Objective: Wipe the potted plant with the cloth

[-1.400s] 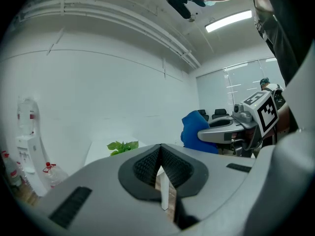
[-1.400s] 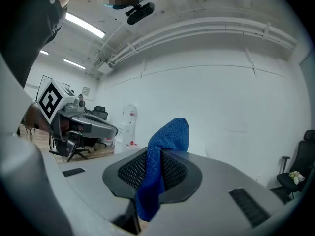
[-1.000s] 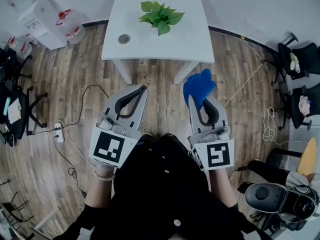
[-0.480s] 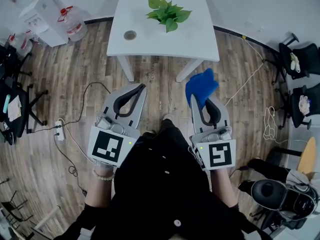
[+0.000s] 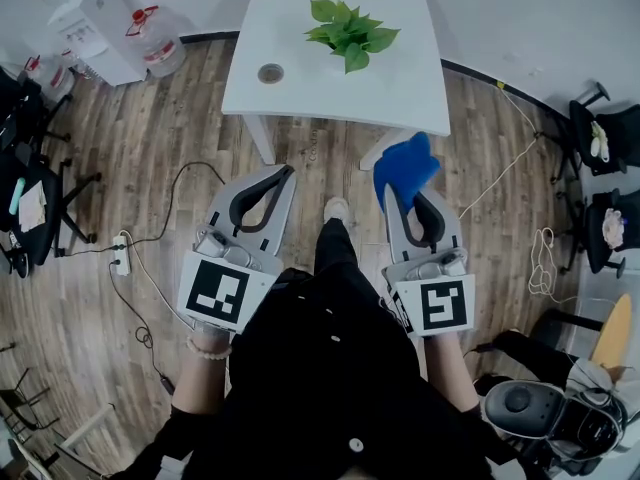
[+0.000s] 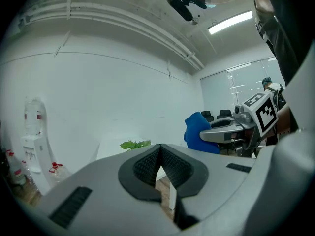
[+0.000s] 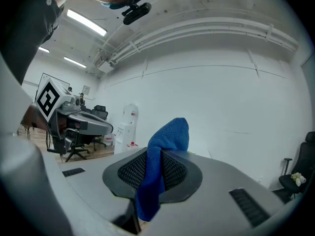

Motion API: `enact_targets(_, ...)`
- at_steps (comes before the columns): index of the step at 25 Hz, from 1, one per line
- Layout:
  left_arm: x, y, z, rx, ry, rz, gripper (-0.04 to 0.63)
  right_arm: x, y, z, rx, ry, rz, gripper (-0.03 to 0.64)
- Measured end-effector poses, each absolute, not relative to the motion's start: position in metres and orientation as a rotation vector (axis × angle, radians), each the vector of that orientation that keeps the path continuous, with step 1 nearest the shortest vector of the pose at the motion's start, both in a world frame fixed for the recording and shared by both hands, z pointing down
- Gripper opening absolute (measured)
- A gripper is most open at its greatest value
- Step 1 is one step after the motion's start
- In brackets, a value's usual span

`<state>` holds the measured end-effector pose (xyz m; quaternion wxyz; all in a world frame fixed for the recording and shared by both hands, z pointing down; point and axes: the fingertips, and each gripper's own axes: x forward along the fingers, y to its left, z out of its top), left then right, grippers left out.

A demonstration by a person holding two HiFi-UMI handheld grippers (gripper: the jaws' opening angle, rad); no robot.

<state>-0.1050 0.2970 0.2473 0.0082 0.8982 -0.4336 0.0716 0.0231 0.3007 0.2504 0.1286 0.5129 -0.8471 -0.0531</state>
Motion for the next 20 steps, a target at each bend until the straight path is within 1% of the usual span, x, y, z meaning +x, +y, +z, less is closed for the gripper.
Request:
enact_targets(9,-0.09,0.243,0.244,2.801,-1.395,0.251,0.012,0.038,0.239,0.252,1.467,-2.494,-0.142,0.084)
enact_targets(20,-0.063,0.153,0.25,2.74,-1.431,0.286,0.012,0.065,0.145,0.262,1.412,-2.514,-0.089,0.084)
